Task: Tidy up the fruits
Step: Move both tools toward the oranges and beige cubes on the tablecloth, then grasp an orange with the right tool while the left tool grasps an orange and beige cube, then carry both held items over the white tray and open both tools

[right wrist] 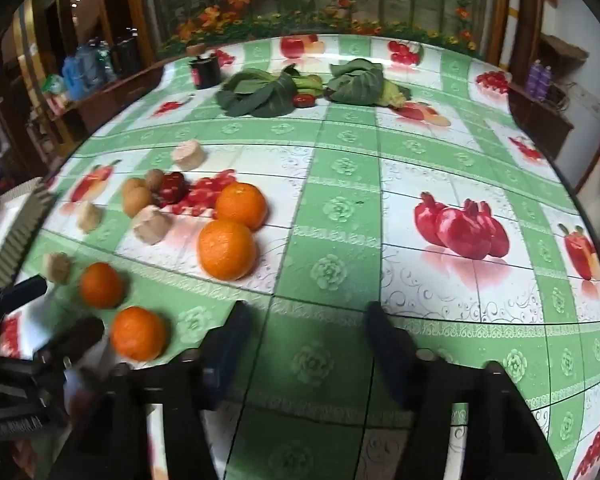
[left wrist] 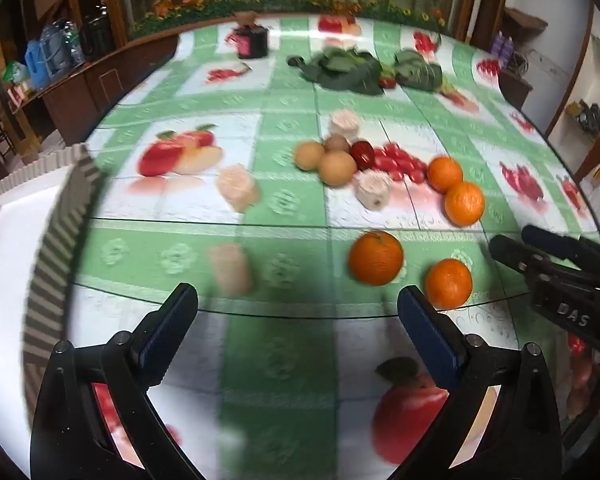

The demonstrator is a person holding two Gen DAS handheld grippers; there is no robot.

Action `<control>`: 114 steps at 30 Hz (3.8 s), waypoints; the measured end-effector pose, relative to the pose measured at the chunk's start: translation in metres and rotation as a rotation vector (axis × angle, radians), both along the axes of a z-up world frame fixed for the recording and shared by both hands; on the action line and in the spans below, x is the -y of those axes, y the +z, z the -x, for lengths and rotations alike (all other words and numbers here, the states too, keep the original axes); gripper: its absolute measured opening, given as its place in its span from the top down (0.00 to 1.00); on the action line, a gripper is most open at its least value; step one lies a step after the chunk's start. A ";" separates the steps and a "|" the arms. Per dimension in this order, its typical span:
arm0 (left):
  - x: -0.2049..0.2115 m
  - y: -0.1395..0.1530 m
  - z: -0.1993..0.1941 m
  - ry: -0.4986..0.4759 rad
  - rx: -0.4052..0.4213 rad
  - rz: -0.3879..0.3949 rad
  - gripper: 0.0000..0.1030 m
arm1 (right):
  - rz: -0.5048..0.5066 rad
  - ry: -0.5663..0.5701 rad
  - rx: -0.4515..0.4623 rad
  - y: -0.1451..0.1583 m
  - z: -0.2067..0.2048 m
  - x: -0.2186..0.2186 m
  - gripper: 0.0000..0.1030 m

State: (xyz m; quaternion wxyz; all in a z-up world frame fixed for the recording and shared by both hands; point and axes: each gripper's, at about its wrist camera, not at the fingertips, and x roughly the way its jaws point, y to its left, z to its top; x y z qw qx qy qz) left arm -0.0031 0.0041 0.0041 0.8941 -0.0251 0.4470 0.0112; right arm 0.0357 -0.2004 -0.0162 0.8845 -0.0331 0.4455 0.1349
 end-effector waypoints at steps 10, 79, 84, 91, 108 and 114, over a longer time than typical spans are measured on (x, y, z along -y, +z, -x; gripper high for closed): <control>-0.006 0.017 0.020 -0.046 0.027 -0.009 0.02 | -0.163 0.099 0.058 0.028 0.029 -0.001 0.45; 0.022 -0.013 -0.036 -0.142 -0.055 0.022 0.45 | -0.123 0.288 -0.020 0.008 0.025 -0.022 0.72; 0.022 -0.013 -0.037 -0.139 -0.049 0.016 0.56 | -0.144 0.287 -0.021 0.010 0.028 -0.020 0.72; -0.002 0.014 -0.014 -0.099 -0.026 0.037 0.56 | -0.193 0.336 -0.017 0.023 0.031 -0.036 0.72; -0.182 0.033 0.029 0.275 -0.061 -0.042 0.56 | -0.261 0.626 -0.015 0.060 0.016 -0.163 0.72; -0.161 -0.004 0.035 0.206 -0.137 0.051 0.56 | -0.238 0.700 0.001 0.070 0.005 -0.208 0.72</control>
